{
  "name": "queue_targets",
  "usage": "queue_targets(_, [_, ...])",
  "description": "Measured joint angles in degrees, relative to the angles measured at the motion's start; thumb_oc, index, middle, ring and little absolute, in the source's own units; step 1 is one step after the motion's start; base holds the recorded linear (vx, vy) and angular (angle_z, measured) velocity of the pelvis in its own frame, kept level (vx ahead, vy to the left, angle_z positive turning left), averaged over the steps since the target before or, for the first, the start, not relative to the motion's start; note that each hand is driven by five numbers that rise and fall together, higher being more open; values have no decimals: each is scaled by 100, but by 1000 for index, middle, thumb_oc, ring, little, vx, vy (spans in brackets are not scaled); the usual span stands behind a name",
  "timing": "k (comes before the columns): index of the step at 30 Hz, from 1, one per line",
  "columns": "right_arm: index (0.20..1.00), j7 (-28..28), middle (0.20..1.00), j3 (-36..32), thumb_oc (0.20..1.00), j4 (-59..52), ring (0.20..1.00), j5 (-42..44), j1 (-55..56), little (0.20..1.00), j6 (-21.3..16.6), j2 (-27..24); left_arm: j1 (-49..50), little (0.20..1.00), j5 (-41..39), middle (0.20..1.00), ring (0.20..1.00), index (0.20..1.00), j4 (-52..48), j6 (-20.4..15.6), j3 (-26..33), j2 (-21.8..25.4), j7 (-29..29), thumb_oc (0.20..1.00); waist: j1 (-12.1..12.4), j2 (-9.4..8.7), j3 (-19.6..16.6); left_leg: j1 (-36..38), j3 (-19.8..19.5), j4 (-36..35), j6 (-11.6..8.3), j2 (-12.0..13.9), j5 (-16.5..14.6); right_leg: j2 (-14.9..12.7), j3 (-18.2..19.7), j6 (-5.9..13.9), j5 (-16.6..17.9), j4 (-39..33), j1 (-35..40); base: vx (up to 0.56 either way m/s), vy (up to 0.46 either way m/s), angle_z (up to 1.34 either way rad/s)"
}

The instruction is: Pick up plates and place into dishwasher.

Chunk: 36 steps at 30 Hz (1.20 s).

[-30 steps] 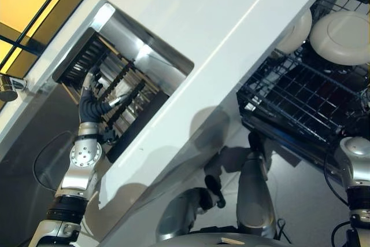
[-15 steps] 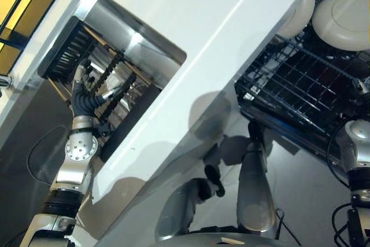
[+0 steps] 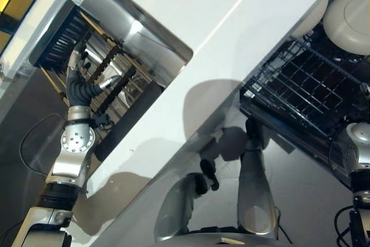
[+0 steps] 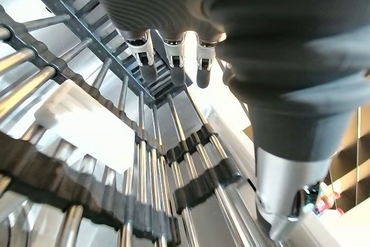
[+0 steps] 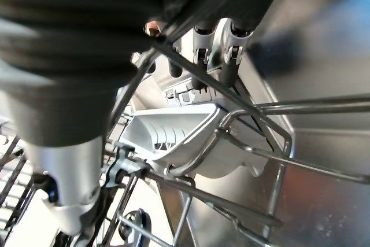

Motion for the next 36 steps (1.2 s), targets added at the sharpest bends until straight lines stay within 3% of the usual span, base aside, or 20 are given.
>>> queue_targets(10, [1000, 1195, 1000, -18, 1000, -106, 1000, 471, -81, 1000, -211, -88, 33, 1000, 42, 1000, 1000, 1000, -35, 248, 27, 289, 33, 1000, -8, -38, -15, -209, -39, 86, 12, -18, -32, -5, 0, -36, -20, 92, -265, 29, 1, -5])
queue_targets(17, [1000, 1476, 1000, 364, 1000, -587, 1000, 437, -427, 1000, -213, 70, -62, 1000, 113, 1000, 1000, 1000, 89, 249, 75, 340, 24, 1000, 69, 11, -45, -452, -222, 204, -71, -4, -10, 8, -104, -140, 26, 205, -486, 4, 7, 1])
queue_targets(20, [1000, 1634, 1000, 425, 1000, -757, 1000, 404, -729, 1000, -47, 228, -172, 1000, 107, 1000, 1000, 1000, 78, 248, 71, 314, 17, 1000, 181, 25, -45, -502, -244, 231, -86, 8, -4, 17, -118, -157, 29, 241, -536, -16, 1, 0])
queue_targets(28, [1000, 2692, 1000, 1580, 1000, -1203, 1000, 337, -1223, 1000, 397, 372, -681, 1000, 87, 1000, 1000, 1000, -35, 354, 34, 101, -95, 1000, 476, 23, -43, -570, -452, 292, -134, 11, 29, -8, -333, -219, -56, 362, -509, 16, 3, 11])
queue_targets(36, [1000, 3016, 1000, 1990, 1000, -1255, 1000, 292, -1375, 1000, 676, 430, -928, 1000, -63, 1000, 1000, 1000, 205, 451, -100, 90, -244, 1000, 500, -60, 16, -360, -664, 285, -191, 108, 41, 10, -617, -308, -162, 523, -216, 12, -18, 12])
